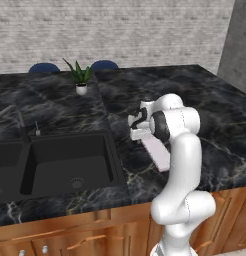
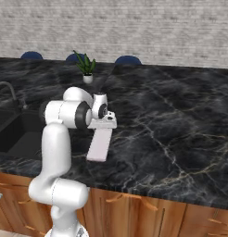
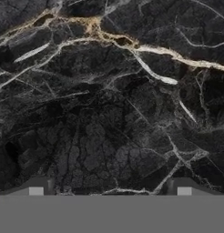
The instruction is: The ice cube tray has been filled with water. Take the tray and place it in the freezer to make ice. Close the freezer door after placing the tray.
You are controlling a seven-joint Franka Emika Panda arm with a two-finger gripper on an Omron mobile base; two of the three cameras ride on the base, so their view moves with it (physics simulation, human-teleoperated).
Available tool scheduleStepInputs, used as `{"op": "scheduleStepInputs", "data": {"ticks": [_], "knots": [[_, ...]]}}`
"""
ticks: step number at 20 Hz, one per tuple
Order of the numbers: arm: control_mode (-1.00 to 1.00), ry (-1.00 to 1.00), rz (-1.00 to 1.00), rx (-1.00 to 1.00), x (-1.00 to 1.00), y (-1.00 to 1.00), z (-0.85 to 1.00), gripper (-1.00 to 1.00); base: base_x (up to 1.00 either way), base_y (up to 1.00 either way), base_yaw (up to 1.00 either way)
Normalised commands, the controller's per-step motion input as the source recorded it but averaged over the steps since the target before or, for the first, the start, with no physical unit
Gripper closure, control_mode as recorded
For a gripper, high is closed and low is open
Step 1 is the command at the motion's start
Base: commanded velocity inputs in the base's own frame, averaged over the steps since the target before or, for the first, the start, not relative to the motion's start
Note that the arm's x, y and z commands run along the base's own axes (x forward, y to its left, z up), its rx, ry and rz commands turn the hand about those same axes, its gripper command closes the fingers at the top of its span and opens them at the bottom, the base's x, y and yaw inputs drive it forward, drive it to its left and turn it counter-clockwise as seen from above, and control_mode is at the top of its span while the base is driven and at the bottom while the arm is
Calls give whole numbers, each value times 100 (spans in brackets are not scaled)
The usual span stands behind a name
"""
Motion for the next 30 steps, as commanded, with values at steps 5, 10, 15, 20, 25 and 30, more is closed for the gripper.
{"op": "scheduleStepInputs", "data": {"ticks": [5,10,15,20,25,30], "knots": [[-100,0,12,0,-94,-30,-48,-100,0,0,0],[-100,0,11,0,-88,-36,-41,-100,0,0,0],[-100,0,7,0,-87,-54,-27,-100,0,0,0],[-100,0,5,0,-82,-53,-22,-100,0,0,0],[-100,0,4,0,-69,-54,-14,-100,0,0,0],[-100,0,3,0,-45,-44,-1,-100,0,0,0]]}}
